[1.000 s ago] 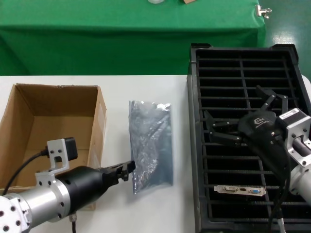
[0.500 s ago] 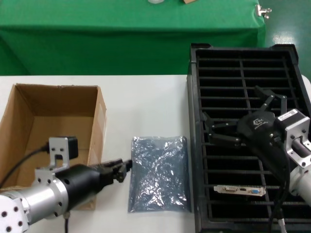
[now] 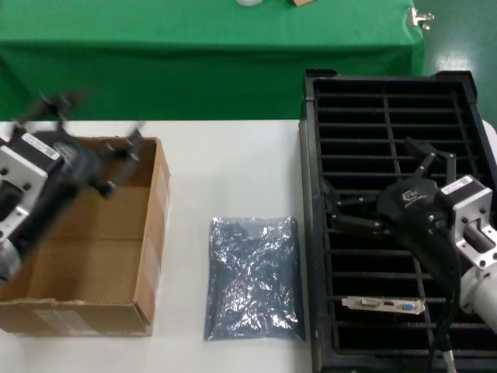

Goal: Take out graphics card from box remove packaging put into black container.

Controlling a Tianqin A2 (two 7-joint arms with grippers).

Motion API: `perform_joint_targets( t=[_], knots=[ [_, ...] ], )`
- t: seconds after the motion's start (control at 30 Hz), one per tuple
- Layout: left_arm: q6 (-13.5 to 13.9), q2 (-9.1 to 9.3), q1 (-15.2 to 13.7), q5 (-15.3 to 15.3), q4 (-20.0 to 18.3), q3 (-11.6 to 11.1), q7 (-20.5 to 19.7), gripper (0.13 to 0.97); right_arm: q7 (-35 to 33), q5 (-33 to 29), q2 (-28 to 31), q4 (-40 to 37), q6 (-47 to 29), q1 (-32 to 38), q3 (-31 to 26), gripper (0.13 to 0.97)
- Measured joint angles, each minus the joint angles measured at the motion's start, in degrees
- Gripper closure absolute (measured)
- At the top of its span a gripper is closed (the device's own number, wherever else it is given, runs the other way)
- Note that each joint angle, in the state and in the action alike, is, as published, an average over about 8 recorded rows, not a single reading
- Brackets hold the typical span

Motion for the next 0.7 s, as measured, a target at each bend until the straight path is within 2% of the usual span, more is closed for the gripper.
perform_joint_targets(
  t=[0.1,0.2,0.33,0.37,0.63,0.7],
  knots=[
    [-7.1,-2.29,1.3,1.9,-1.4,0.9,7.4,0.649,-0.1,0.3,0.1,0.0,0.1,0.0,0.0,0.129],
    [-10.5,-3.13,2.1,2.1,-1.6,1.4,11.0,0.568,-0.5,0.8,0.2,-0.1,0.5,-0.2,-0.1,0.129],
    [-11.3,-2.83,2.5,0.3,-0.8,1.6,12.0,0.460,-1.4,2.2,0.5,-0.4,1.5,-0.6,-0.2,0.129],
    [-11.4,-2.69,2.6,-0.3,-0.5,1.6,12.1,0.460,-1.7,2.6,0.6,-0.5,1.8,-0.7,-0.3,0.129],
    [-14.0,-1.65,3.8,-6.2,2.0,2.0,15.3,0.284,-4.6,7.1,1.3,-1.6,4.9,-2.0,-0.7,0.129],
    [-14.7,-1.37,4.1,-7.8,2.6,2.2,16.2,0.271,-5.4,8.3,1.5,-1.9,5.8,-2.4,-0.8,0.129]
  ],
)
